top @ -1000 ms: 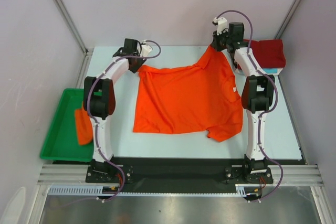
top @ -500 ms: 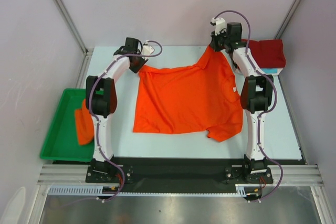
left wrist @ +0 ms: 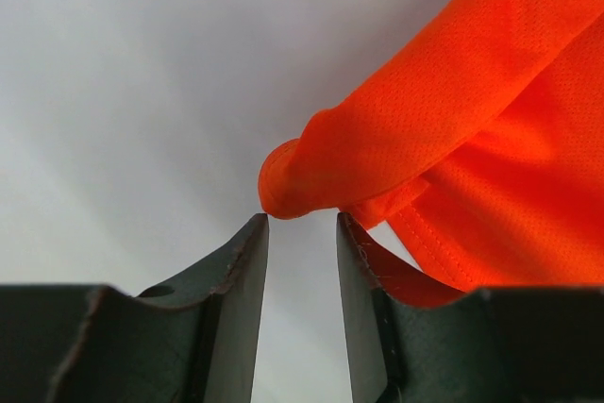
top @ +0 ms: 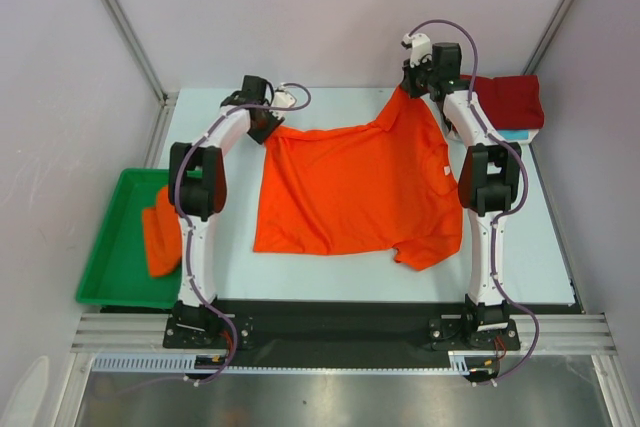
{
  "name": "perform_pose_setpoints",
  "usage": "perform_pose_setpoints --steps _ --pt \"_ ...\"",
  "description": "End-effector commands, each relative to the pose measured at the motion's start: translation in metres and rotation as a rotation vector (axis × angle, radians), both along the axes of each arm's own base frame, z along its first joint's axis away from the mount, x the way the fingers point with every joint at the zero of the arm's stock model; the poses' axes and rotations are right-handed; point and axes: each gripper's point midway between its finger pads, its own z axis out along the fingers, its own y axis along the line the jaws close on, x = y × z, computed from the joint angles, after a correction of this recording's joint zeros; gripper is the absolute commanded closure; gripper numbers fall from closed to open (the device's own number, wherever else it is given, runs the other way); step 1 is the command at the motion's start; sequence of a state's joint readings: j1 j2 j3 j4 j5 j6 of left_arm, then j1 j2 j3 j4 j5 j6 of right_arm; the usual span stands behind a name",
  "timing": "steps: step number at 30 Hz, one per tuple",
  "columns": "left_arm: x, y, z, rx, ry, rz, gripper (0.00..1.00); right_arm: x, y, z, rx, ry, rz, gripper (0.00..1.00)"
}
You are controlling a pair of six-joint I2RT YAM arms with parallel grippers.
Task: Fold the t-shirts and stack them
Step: Flatten the tshirt out
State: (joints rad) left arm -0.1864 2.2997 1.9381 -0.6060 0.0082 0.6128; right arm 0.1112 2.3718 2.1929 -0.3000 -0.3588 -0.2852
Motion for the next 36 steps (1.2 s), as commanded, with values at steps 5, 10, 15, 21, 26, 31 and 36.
perform_pose_setpoints --steps 5,10,15,21,26,31,36 --pt "0.022 -0.006 0.002 -0.010 -0.025 -0.021 0.62 0.010 0.001 0.031 -0.004 -0.095 -0.008 1.00" --pt "0.032 -0.005 0.008 -0.005 -0.060 -0.004 0.62 0.010 0.001 0.031 -0.008 -0.094 -0.011 1.00" --pt "0.037 0.000 0.009 0.016 -0.078 0.015 0.62 0.010 0.001 0.031 -0.009 -0.096 -0.012 1.00" --pt "0.037 -0.001 0.006 0.010 -0.075 0.021 0.68 0.011 0.003 0.029 -0.011 -0.095 -0.012 1.00" --pt "0.038 -0.002 0.005 0.006 -0.076 0.022 0.73 0.010 0.006 0.029 -0.010 -0.095 -0.007 1.00" --pt "0.036 -0.008 0.009 -0.003 -0.080 0.005 0.54 0.010 0.006 0.030 -0.012 -0.097 -0.007 1.00" --pt "0.035 -0.018 0.008 -0.027 -0.076 -0.027 0.61 0.009 0.007 0.030 -0.015 -0.095 -0.007 1.00"
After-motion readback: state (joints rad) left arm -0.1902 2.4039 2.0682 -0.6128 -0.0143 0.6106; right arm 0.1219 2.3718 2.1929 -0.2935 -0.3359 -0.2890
